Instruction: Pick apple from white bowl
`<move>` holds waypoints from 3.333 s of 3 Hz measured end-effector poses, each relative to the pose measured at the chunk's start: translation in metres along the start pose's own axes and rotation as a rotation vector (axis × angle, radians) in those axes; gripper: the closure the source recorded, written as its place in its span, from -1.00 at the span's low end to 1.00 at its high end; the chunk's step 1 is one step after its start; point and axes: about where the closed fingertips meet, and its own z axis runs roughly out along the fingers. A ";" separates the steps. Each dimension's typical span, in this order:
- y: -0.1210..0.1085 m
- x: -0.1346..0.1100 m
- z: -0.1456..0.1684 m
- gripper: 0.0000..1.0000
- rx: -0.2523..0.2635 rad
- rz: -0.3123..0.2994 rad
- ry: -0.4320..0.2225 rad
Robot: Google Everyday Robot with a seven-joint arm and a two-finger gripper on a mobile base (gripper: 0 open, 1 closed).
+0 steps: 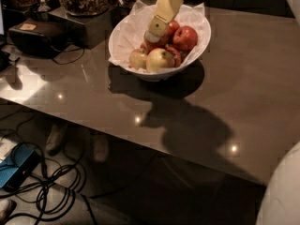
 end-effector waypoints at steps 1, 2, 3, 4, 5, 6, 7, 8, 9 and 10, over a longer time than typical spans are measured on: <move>-0.011 -0.005 0.011 -1.00 0.013 0.061 -0.020; -0.026 -0.011 0.028 -1.00 0.019 0.136 -0.019; -0.037 -0.007 0.048 -1.00 0.017 0.198 0.011; -0.039 -0.003 0.063 -0.63 0.012 0.223 0.041; -0.033 -0.001 0.077 -0.52 -0.011 0.230 0.070; -0.028 -0.001 0.087 -0.56 -0.033 0.225 0.087; -0.030 -0.004 0.087 -0.60 -0.024 0.212 0.094; -0.037 -0.003 0.087 -0.60 -0.006 0.210 0.104; -0.047 0.002 0.088 -0.48 0.005 0.225 0.113; -0.059 0.009 0.092 -0.52 0.010 0.244 0.127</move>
Offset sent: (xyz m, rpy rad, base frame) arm 0.0533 0.0118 -0.0276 0.0564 0.0725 -0.2155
